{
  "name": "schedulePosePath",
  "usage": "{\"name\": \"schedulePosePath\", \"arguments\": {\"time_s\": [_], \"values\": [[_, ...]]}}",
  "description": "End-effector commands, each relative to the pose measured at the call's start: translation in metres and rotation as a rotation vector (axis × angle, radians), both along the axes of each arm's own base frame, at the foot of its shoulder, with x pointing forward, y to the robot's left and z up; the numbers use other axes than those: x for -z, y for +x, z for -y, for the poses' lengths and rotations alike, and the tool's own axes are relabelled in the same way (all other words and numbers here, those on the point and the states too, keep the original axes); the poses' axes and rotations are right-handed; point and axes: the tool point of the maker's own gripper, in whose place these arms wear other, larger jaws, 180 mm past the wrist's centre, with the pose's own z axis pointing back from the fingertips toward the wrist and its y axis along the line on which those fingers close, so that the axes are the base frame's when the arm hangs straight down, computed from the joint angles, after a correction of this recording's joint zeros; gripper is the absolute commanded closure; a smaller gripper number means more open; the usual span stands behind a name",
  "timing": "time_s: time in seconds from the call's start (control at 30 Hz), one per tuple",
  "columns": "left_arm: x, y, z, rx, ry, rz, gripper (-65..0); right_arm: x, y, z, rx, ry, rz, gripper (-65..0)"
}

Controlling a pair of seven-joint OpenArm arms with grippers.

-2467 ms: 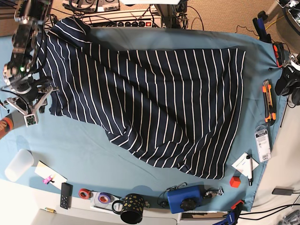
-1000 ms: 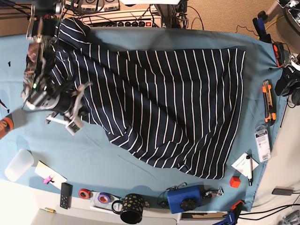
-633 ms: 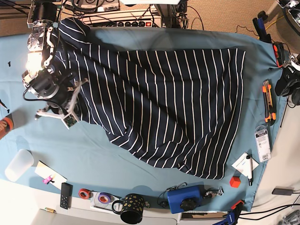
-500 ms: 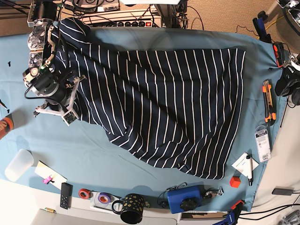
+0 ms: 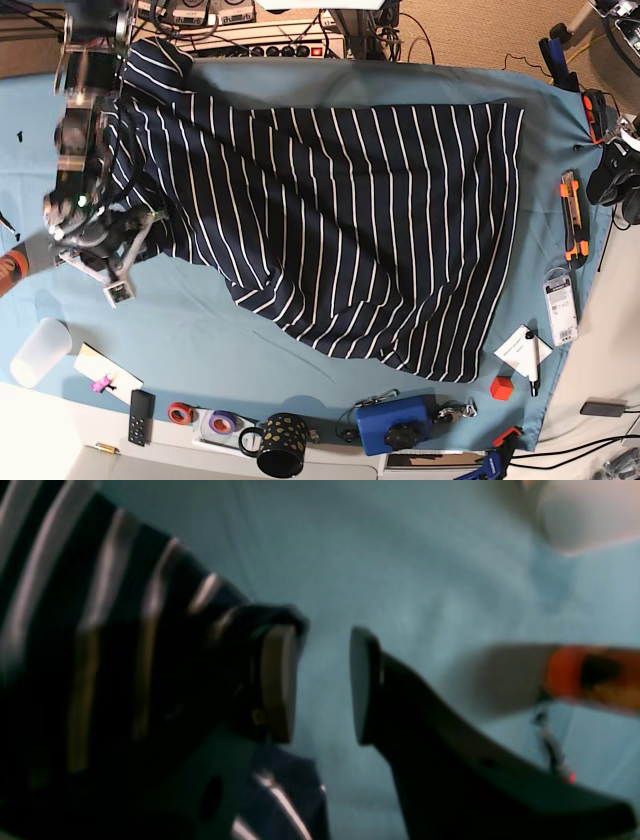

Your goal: Layout the t-shirt on the table in an organized manner, then fold the t-shirt properly

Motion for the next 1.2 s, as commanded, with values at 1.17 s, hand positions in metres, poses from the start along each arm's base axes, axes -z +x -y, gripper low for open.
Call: {"name": "schedulePosePath", "arguments": {"time_s": [1.17], "values": [[-0.018, 0.006, -0.003, 0.001, 0.007, 0.067, -21.1, 0.046, -0.014, -0.02, 0.11, 0.286, -0.285, -13.5]]}}
